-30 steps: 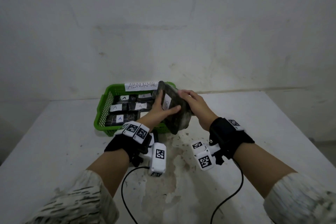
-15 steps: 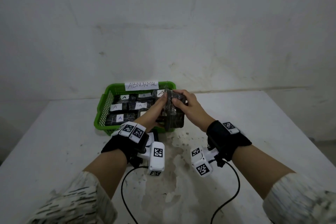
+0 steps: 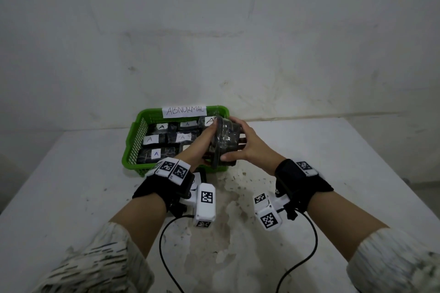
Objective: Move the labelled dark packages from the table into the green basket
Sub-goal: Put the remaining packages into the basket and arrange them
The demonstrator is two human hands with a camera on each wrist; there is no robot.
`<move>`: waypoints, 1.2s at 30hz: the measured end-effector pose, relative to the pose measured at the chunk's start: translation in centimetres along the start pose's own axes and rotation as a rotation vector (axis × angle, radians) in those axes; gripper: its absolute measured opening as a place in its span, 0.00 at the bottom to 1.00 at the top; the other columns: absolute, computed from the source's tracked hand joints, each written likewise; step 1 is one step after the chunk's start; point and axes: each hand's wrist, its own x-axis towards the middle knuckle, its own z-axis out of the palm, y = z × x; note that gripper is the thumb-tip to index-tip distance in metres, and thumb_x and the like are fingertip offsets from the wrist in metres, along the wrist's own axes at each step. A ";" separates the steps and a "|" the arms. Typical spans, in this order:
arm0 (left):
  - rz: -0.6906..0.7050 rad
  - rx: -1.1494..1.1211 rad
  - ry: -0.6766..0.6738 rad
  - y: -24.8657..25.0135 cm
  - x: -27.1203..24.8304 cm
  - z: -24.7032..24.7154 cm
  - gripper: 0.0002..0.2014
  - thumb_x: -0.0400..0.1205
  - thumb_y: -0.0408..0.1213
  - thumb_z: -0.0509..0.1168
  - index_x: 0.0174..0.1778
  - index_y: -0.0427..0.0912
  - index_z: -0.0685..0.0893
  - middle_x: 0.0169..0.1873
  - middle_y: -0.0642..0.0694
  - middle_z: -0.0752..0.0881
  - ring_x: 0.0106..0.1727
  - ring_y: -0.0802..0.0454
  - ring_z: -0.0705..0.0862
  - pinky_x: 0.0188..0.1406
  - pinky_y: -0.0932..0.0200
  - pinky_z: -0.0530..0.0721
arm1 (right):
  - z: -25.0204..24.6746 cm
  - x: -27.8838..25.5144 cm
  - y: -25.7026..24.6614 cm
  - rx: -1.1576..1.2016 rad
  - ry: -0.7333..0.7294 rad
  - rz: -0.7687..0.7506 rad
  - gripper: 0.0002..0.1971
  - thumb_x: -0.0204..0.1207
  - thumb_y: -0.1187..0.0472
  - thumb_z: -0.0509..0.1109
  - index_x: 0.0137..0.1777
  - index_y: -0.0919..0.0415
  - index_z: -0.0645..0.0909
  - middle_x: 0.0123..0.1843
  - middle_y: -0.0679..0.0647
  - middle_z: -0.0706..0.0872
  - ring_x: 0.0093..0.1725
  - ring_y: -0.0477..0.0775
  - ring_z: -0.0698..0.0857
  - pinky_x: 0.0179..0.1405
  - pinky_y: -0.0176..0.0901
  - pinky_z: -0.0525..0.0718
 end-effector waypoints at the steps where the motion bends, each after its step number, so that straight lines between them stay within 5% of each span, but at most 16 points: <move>1: 0.017 -0.001 -0.009 0.0 0.1 0.1 0.20 0.85 0.60 0.44 0.58 0.58 0.78 0.53 0.52 0.85 0.55 0.55 0.83 0.53 0.54 0.82 | 0.2 0.0 0.4 -0.022 0.012 -0.011 0.53 0.50 0.49 0.87 0.76 0.37 0.64 0.73 0.53 0.67 0.74 0.60 0.72 0.72 0.61 0.77; 3: 0.070 0.011 -0.011 0.0 0.2 0.1 0.18 0.86 0.56 0.46 0.58 0.57 0.79 0.52 0.54 0.85 0.56 0.57 0.83 0.53 0.57 0.83 | 0.5 0.1 1.2 -0.055 0.059 -0.044 0.51 0.52 0.52 0.88 0.75 0.41 0.64 0.70 0.52 0.68 0.72 0.61 0.73 0.69 0.62 0.78; 5: 0.095 0.058 0.006 -0.4 0.5 -0.2 0.21 0.85 0.56 0.53 0.70 0.52 0.75 0.62 0.51 0.81 0.62 0.54 0.80 0.62 0.56 0.79 | 0.6 -0.2 1.4 0.036 0.070 -0.021 0.44 0.57 0.55 0.87 0.71 0.44 0.66 0.70 0.54 0.70 0.70 0.59 0.75 0.67 0.58 0.81; 6: 0.102 0.122 0.034 -0.6 0.7 -0.4 0.25 0.82 0.57 0.58 0.74 0.53 0.71 0.66 0.50 0.77 0.65 0.53 0.77 0.66 0.55 0.76 | 0.6 -0.5 1.1 0.143 0.076 0.023 0.36 0.64 0.56 0.84 0.68 0.48 0.68 0.68 0.55 0.73 0.67 0.57 0.78 0.63 0.54 0.83; 8: 0.146 0.291 0.104 -1.2 1.2 -1.1 0.34 0.68 0.66 0.69 0.70 0.69 0.70 0.74 0.48 0.71 0.70 0.47 0.73 0.72 0.46 0.73 | 0.3 -1.0 0.1 0.420 0.111 0.144 0.14 0.79 0.52 0.69 0.60 0.54 0.71 0.57 0.56 0.80 0.55 0.55 0.83 0.52 0.49 0.86; 10: 0.195 0.488 0.111 -1.9 1.7 -1.7 0.36 0.56 0.72 0.74 0.60 0.80 0.71 0.78 0.48 0.65 0.78 0.41 0.64 0.75 0.35 0.67 | -0.4 -1.1 -0.2 0.591 0.156 0.274 0.19 0.80 0.39 0.61 0.58 0.54 0.75 0.50 0.58 0.85 0.48 0.58 0.86 0.46 0.51 0.87; 13: 0.288 0.601 0.053 -1.6 1.2 -2.0 0.37 0.64 0.53 0.79 0.68 0.68 0.72 0.82 0.50 0.56 0.82 0.41 0.53 0.78 0.33 0.57 | -0.3 -0.8 0.0 0.630 0.148 0.332 0.20 0.78 0.44 0.67 0.62 0.57 0.83 0.50 0.60 0.86 0.47 0.58 0.85 0.40 0.48 0.87; 17: 0.359 0.526 0.200 -1.8 1.1 -2.1 0.43 0.66 0.46 0.80 0.76 0.58 0.67 0.80 0.44 0.60 0.80 0.42 0.59 0.78 0.37 0.62 | 1.0 -0.9 0.6 0.875 0.289 0.312 0.11 0.79 0.60 0.64 0.58 0.61 0.82 0.51 0.59 0.80 0.48 0.56 0.81 0.46 0.49 0.85; 20: 0.198 0.212 0.349 -2.3 1.0 -1.8 0.41 0.73 0.44 0.75 0.79 0.48 0.61 0.76 0.39 0.66 0.75 0.43 0.68 0.74 0.46 0.71 | 1.7 -0.9 1.3 1.131 0.362 0.297 0.13 0.79 0.63 0.63 0.61 0.63 0.80 0.55 0.59 0.80 0.58 0.59 0.79 0.60 0.56 0.81; 23: 0.022 -0.151 0.277 -2.7 0.9 -1.6 0.33 0.79 0.36 0.69 0.78 0.43 0.59 0.73 0.39 0.72 0.71 0.40 0.75 0.64 0.40 0.79 | 2.2 -1.4 1.6 1.040 0.310 0.323 0.09 0.79 0.65 0.63 0.55 0.62 0.82 0.48 0.57 0.80 0.52 0.57 0.80 0.54 0.54 0.81; 26: 0.018 -0.163 0.303 -2.9 0.6 -1.7 0.27 0.81 0.31 0.65 0.75 0.43 0.63 0.71 0.38 0.74 0.69 0.39 0.77 0.61 0.36 0.81 | 1.5 -1.8 2.2 0.870 0.306 0.389 0.06 0.79 0.58 0.67 0.53 0.57 0.81 0.48 0.55 0.80 0.49 0.55 0.81 0.47 0.51 0.81; 30: 0.044 -0.121 0.289 -3.2 0.2 -2.0 0.27 0.83 0.26 0.61 0.78 0.43 0.64 0.70 0.36 0.76 0.64 0.42 0.80 0.61 0.48 0.81 | -0.6 -2.2 3.5 0.875 0.367 0.511 0.30 0.74 0.48 0.74 0.74 0.50 0.69 0.63 0.57 0.80 0.57 0.59 0.82 0.45 0.55 0.86; 33: 0.007 -0.189 0.293 -3.5 0.2 -1.5 0.29 0.84 0.23 0.58 0.81 0.44 0.61 0.69 0.36 0.77 0.60 0.43 0.80 0.57 0.49 0.80 | -1.0 -2.9 3.7 0.759 0.308 0.514 0.21 0.79 0.55 0.70 0.71 0.53 0.72 0.58 0.58 0.82 0.53 0.58 0.83 0.51 0.56 0.86; 36: -0.040 -0.255 0.313 -4.3 0.6 -0.9 0.31 0.83 0.26 0.60 0.82 0.44 0.58 0.72 0.38 0.75 0.68 0.38 0.79 0.62 0.43 0.80 | -1.0 -3.1 4.3 0.747 0.351 0.469 0.18 0.82 0.61 0.66 0.71 0.59 0.72 0.61 0.60 0.84 0.51 0.59 0.85 0.50 0.56 0.87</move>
